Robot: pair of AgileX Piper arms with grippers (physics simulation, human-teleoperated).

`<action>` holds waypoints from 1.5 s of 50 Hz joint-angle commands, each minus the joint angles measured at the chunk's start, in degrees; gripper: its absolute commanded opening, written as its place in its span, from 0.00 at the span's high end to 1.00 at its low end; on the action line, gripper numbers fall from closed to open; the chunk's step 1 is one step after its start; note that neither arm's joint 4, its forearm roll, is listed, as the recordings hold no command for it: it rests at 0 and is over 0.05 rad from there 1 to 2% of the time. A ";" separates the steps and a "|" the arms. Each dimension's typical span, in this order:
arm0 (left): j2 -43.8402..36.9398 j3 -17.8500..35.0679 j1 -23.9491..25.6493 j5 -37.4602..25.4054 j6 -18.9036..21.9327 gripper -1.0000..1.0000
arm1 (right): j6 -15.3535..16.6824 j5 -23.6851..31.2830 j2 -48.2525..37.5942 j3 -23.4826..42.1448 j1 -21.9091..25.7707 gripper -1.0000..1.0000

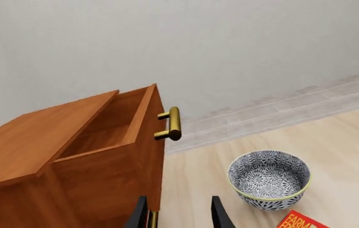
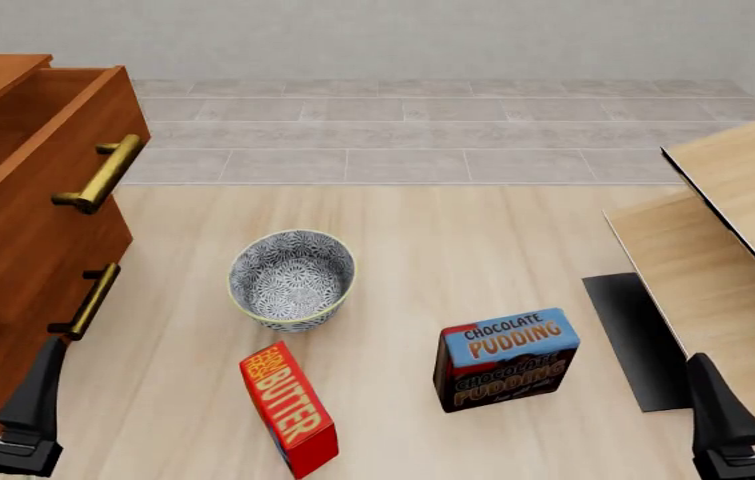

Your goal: Close the top drawer of the cabinet.

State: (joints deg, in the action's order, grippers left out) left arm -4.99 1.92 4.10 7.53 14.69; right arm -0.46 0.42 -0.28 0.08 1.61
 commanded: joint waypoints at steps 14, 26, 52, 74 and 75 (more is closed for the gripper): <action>-22.11 -1.38 0.66 26.81 16.66 0.00 | 0.43 0.27 0.26 -0.02 0.76 0.00; -32.35 -1.78 1.60 40.01 24.68 0.00 | 0.77 0.41 0.26 -0.03 1.12 0.00; -54.32 -1.00 2.78 62.36 39.24 0.00 | 0.72 0.63 0.26 -0.04 1.28 0.00; -58.87 5.08 0.84 62.37 51.36 0.00 | 0.77 0.57 0.27 -0.05 1.01 0.00; -59.27 5.44 0.46 62.37 51.14 0.00 | 0.63 0.60 0.27 -0.05 1.06 0.00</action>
State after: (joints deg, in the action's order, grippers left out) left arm -61.76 4.91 5.82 69.37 61.95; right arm 0.27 1.03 -0.01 0.03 2.68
